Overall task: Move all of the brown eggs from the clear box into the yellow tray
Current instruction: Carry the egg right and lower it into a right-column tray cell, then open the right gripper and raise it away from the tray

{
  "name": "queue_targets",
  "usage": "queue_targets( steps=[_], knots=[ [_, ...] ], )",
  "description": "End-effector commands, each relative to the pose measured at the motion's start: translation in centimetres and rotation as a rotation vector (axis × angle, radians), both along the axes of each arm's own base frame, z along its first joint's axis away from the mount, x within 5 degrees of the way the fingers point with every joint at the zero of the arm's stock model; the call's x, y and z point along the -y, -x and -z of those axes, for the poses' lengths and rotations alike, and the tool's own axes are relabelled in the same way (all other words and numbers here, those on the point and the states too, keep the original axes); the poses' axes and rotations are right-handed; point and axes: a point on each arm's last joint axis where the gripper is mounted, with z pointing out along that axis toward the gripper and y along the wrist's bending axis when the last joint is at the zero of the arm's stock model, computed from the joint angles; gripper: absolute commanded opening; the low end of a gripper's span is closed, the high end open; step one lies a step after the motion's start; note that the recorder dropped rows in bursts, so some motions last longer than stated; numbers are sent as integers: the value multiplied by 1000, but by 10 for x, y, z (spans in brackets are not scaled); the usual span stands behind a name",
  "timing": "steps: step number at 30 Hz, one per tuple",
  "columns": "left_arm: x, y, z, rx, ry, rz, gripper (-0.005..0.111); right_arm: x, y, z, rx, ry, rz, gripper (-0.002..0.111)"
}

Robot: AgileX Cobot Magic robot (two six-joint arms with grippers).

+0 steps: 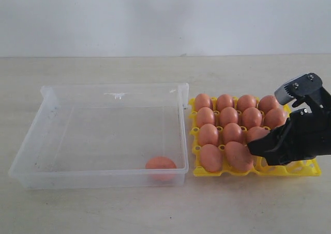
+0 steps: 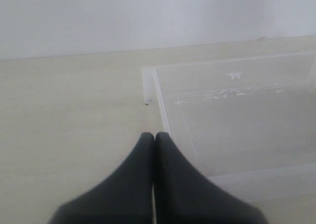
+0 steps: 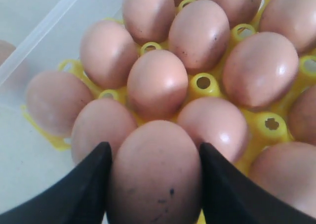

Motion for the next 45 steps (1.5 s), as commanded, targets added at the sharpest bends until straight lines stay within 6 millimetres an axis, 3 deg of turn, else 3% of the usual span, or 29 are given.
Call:
queue_targets(
  steps=[1, 6, 14, 24, 29, 32, 35, 36, 39, 42, 43, 45],
  knots=[
    [0, 0, -1, 0, 5, 4, -4, 1, -1, -1, 14, -1, 10, 25],
    [0, 0, -1, 0, 5, 4, -4, 1, -1, -1, 14, -5, 15, 49],
    [0, 0, -1, 0, 5, 4, -4, 1, -2, -2, 12, -23, 39, 60],
    [0, 0, -1, 0, 5, 4, -4, -1, -6, -8, 28, -60, 56, 59],
    [0, 0, -1, 0, 5, 4, -4, -9, -20, -39, 119, -185, 1, 59],
    [0, 0, -1, 0, 5, 4, -4, -18, -31, -70, 163, -329, 11, 43],
    [0, 0, -1, 0, 5, 4, -4, -44, -35, -90, 172, -387, -55, 5],
    [0, 0, -1, 0, 5, 4, -4, -56, -34, -93, 173, -389, -88, 0],
    [0, 0, -1, 0, 5, 4, -4, -96, -30, -100, 217, -321, -185, 0],
    [0, 0, -1, 0, 5, 4, -4, -138, -25, -105, 316, -137, -311, 0],
    [0, 0, -1, 0, 5, 4, -4, -151, -25, -107, 357, -51, -311, 0],
    [0, 0, -1, 0, 5, 4, -4, -172, -26, -112, 417, 8, -145, 0]
  ],
)
